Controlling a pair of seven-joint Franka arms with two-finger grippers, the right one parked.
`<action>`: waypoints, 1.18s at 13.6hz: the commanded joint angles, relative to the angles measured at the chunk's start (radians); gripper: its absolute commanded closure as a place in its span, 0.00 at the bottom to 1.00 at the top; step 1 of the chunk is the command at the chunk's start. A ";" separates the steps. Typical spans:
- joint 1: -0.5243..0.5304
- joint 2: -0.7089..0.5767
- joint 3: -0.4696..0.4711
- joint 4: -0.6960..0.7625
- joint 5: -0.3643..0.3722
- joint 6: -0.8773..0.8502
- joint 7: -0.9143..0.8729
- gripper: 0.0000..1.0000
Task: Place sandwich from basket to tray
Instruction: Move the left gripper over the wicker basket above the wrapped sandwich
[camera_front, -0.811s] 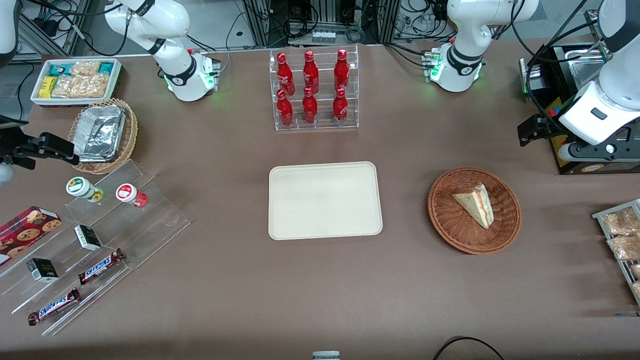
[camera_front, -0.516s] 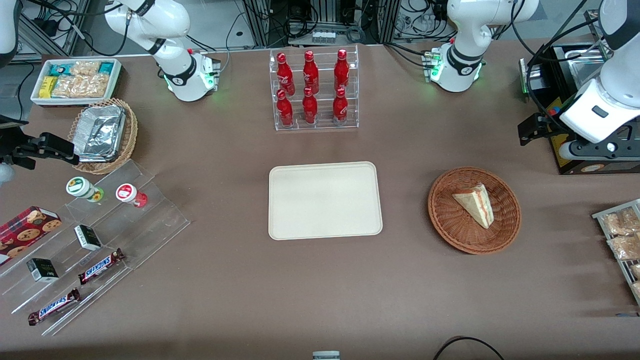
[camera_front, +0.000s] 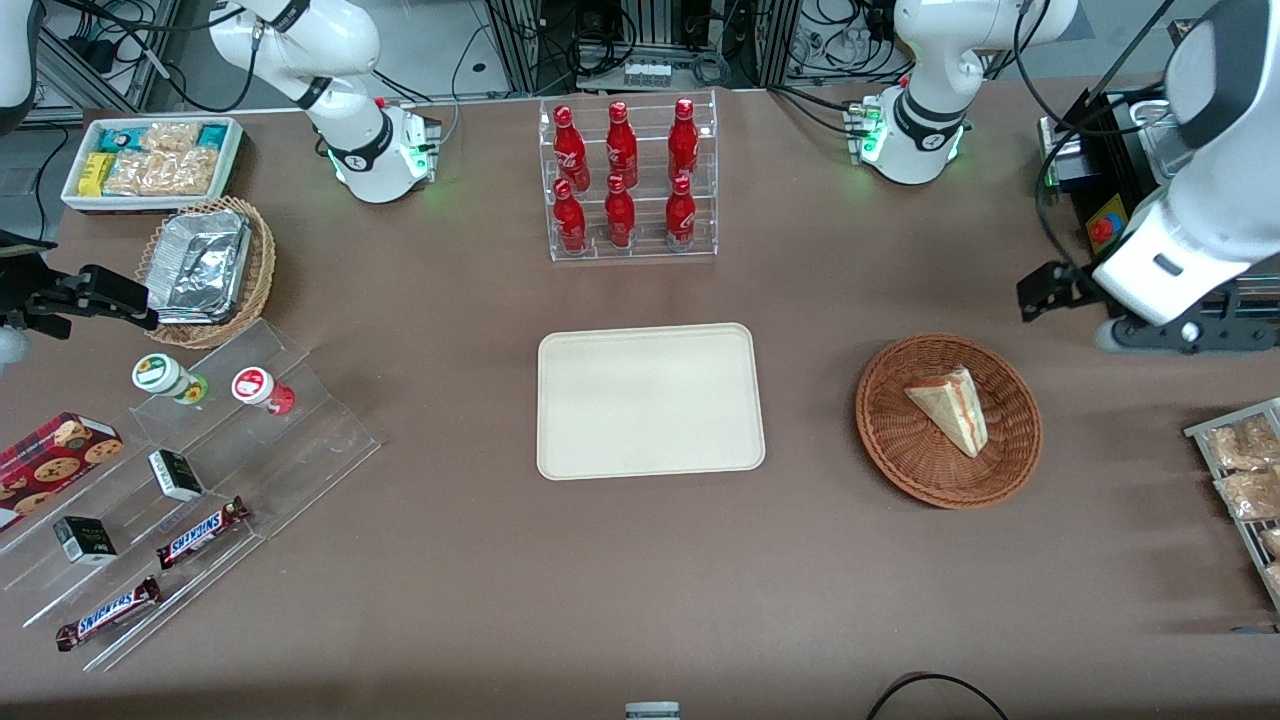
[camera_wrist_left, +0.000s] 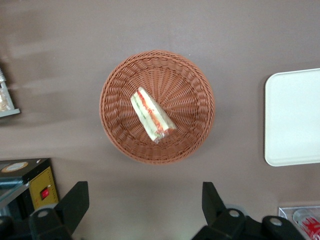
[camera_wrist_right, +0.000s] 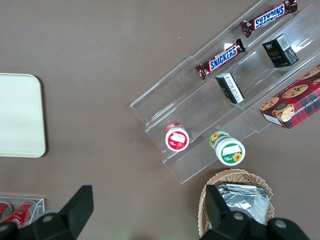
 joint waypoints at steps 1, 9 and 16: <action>-0.001 0.000 0.002 -0.080 -0.022 0.088 -0.001 0.00; 0.010 0.031 0.012 -0.341 -0.022 0.425 -0.148 0.00; 0.002 0.095 0.013 -0.419 -0.003 0.550 -0.557 0.00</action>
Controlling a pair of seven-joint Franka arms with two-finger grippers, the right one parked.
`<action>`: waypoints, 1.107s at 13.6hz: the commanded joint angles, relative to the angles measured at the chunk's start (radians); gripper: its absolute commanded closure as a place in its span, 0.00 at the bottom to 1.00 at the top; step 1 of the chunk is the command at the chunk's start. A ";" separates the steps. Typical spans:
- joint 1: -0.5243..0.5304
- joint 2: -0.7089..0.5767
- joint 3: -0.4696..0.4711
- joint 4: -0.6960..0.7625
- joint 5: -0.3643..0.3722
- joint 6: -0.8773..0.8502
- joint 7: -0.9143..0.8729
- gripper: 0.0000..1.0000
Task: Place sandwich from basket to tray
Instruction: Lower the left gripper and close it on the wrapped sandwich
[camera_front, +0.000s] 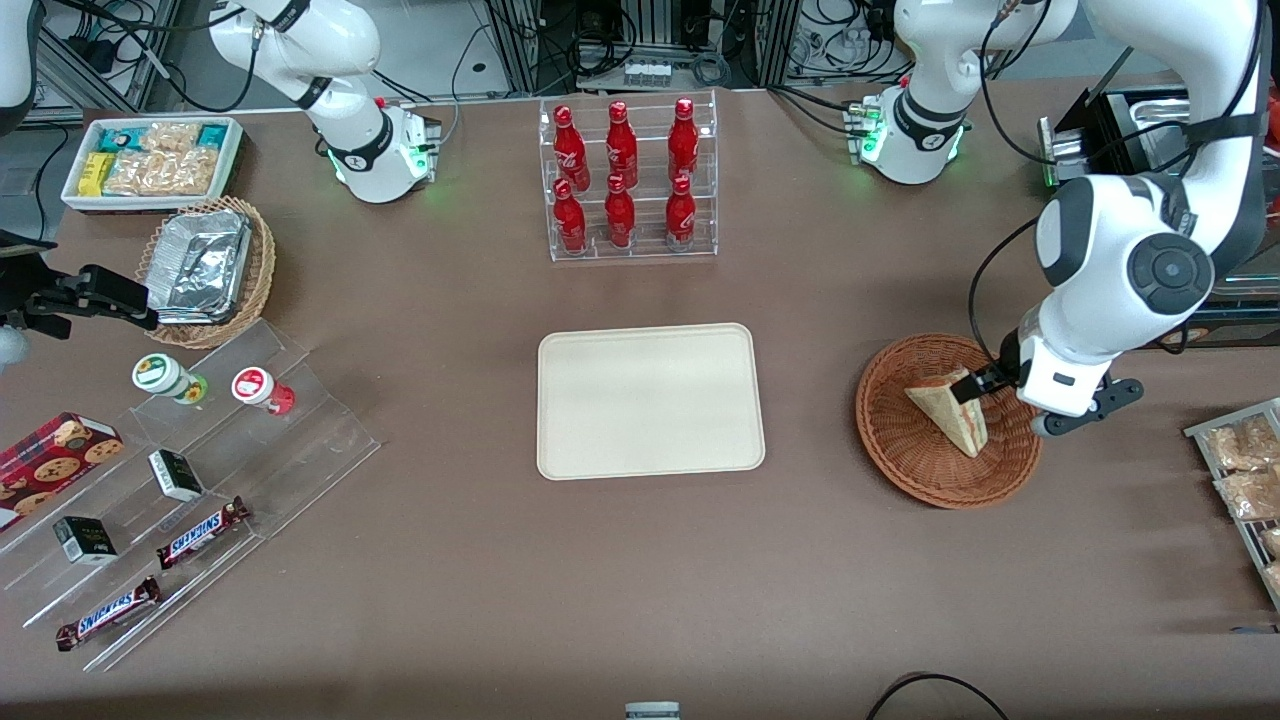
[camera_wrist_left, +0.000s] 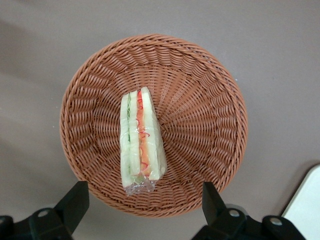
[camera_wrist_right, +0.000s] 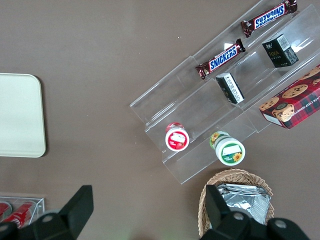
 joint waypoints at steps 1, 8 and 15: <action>-0.004 -0.001 0.001 -0.071 0.009 0.104 -0.055 0.00; 0.000 0.045 0.001 -0.170 0.010 0.249 -0.076 0.00; 0.005 0.103 0.002 -0.187 0.027 0.301 -0.075 0.00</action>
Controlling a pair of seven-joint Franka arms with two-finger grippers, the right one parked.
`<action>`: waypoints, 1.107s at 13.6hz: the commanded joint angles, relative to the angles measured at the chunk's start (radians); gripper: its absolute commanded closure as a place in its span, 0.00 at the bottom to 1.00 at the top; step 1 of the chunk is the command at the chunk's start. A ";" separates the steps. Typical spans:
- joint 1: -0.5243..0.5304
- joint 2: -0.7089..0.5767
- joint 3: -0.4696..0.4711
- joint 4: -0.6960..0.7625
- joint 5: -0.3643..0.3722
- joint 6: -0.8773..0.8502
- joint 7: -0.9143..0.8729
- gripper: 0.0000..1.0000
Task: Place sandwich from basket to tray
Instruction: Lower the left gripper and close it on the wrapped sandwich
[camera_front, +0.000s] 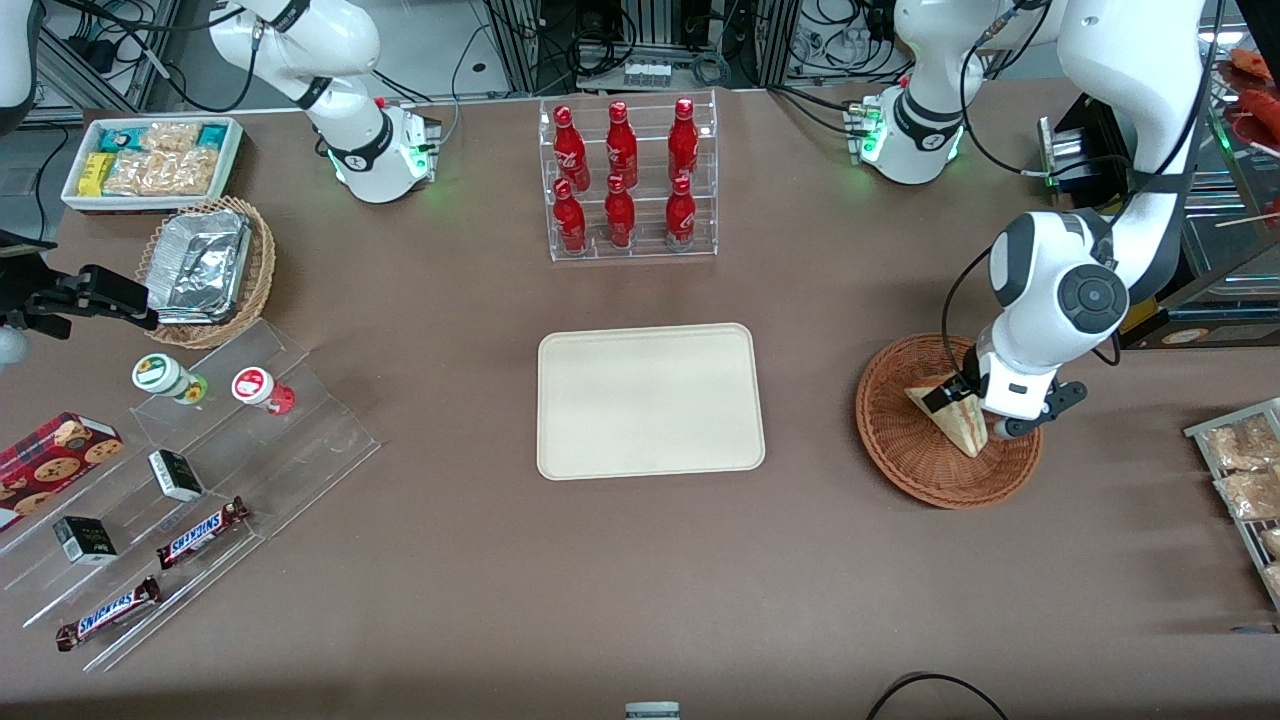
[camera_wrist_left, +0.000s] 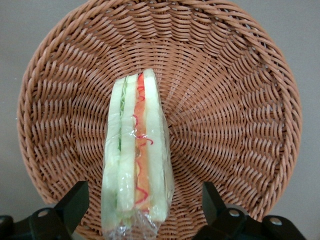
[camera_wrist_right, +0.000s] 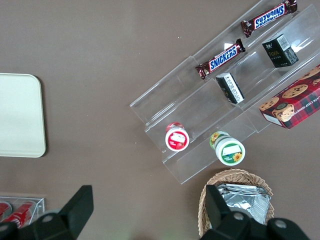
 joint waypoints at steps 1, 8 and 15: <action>0.003 0.026 0.002 -0.011 0.019 0.035 -0.019 0.00; 0.002 0.022 0.020 -0.026 0.019 0.011 -0.009 1.00; -0.012 -0.035 0.013 0.156 0.023 -0.308 -0.004 1.00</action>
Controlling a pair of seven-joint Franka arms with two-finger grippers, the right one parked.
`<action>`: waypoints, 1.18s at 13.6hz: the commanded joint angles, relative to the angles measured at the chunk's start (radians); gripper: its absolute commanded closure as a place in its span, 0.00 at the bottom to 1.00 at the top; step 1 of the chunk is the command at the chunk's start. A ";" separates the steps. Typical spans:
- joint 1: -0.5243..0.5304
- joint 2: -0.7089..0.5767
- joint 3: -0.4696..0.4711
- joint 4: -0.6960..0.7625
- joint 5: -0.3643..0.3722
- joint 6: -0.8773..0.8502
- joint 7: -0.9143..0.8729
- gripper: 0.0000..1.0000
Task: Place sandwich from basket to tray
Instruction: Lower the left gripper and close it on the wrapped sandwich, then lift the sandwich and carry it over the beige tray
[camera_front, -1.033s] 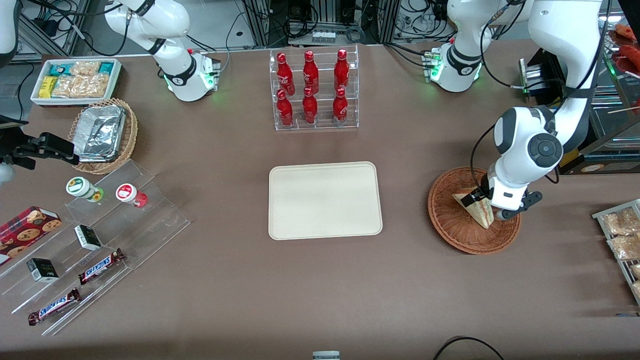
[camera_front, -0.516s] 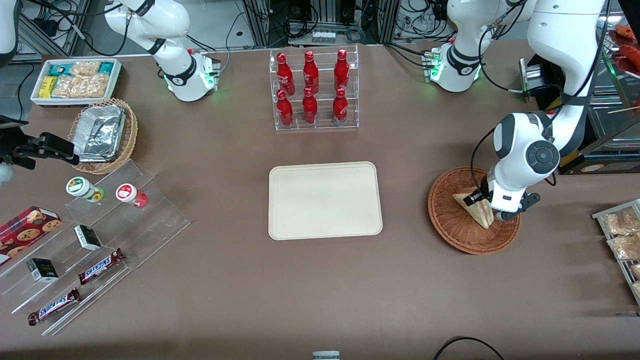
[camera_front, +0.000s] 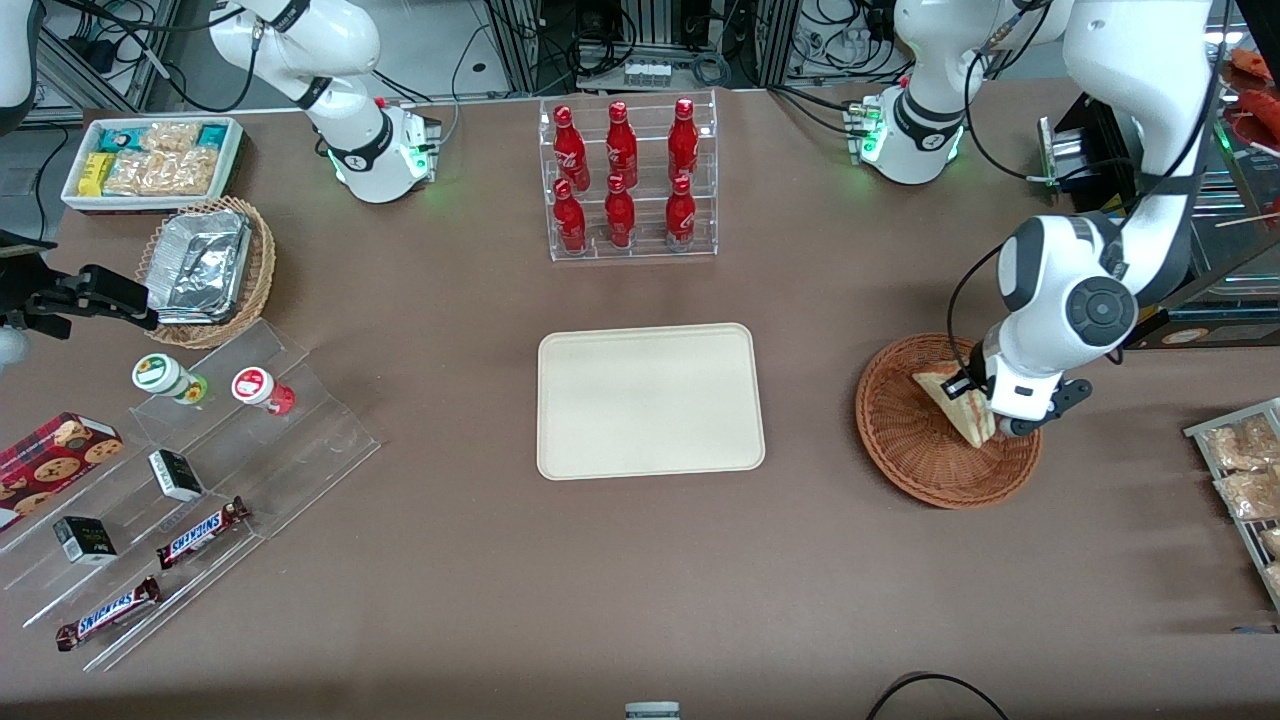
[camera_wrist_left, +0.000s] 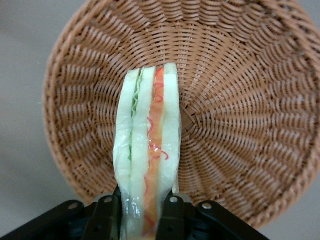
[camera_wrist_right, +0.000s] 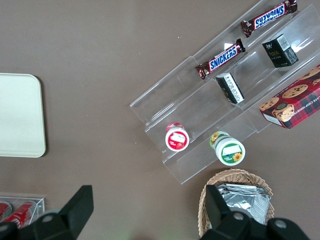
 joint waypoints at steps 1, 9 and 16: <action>-0.023 -0.010 -0.011 0.122 0.018 -0.140 0.002 1.00; -0.303 0.106 -0.021 0.304 -0.014 -0.156 0.036 1.00; -0.573 0.365 -0.021 0.579 -0.086 -0.153 -0.091 1.00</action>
